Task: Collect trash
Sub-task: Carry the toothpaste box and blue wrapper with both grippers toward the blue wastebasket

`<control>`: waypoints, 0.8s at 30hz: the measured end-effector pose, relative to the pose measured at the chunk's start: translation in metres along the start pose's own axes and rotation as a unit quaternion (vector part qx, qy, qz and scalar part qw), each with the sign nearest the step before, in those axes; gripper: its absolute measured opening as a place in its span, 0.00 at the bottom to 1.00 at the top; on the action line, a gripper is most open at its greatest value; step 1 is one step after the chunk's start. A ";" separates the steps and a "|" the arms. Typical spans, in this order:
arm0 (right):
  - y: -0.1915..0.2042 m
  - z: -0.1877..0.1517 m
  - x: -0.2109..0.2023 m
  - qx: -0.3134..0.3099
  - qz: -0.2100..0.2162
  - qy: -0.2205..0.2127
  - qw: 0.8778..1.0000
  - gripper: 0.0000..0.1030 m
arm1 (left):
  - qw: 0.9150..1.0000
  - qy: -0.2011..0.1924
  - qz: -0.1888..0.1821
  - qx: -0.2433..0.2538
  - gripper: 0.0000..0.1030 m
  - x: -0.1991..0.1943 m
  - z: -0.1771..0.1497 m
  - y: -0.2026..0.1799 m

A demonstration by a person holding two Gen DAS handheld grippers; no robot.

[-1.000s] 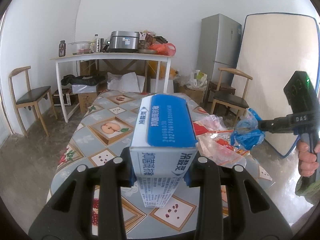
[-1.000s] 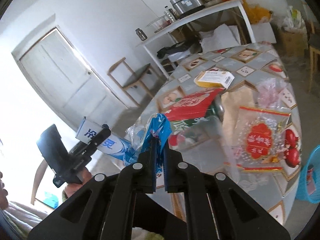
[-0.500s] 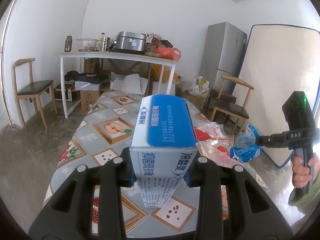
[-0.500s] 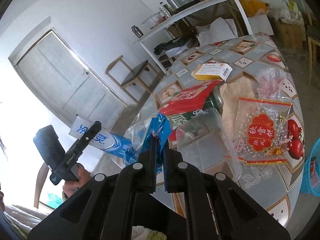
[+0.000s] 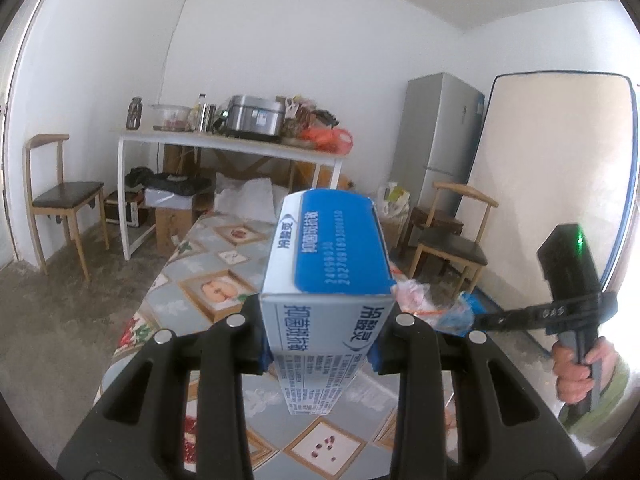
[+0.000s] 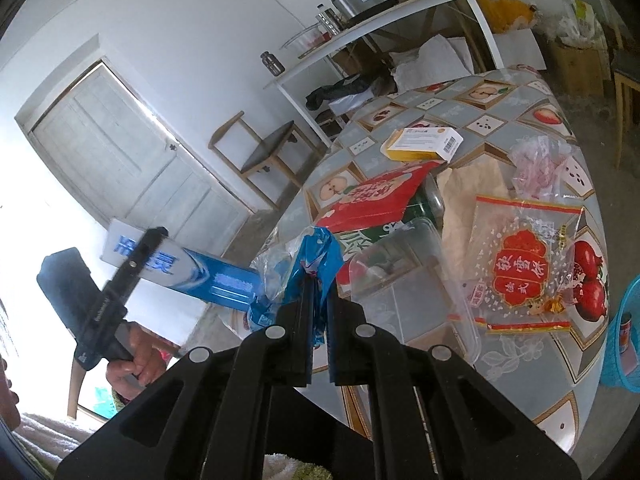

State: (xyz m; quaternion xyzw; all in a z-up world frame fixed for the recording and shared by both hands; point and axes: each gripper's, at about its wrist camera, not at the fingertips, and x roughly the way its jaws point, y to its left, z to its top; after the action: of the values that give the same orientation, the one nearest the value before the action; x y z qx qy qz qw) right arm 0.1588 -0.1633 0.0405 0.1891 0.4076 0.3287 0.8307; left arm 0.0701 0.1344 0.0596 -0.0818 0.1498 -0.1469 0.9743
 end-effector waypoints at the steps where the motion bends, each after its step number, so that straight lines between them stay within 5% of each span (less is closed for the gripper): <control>1: 0.002 0.000 -0.001 -0.002 0.001 -0.002 1.000 0.05 | 1.000 -0.004 -0.003 0.001 0.31 -0.001 0.003 -0.003; 24: -0.022 0.003 -0.053 0.017 -0.006 -0.066 0.998 0.05 | 0.996 -0.035 -0.082 0.023 0.31 0.018 0.053 -0.083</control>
State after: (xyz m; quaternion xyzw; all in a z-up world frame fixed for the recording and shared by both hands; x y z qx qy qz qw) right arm 0.1459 -0.2162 0.0589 0.2219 0.3587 0.3041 0.8542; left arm 0.0819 0.0569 0.1211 -0.0769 0.1048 -0.2269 0.9652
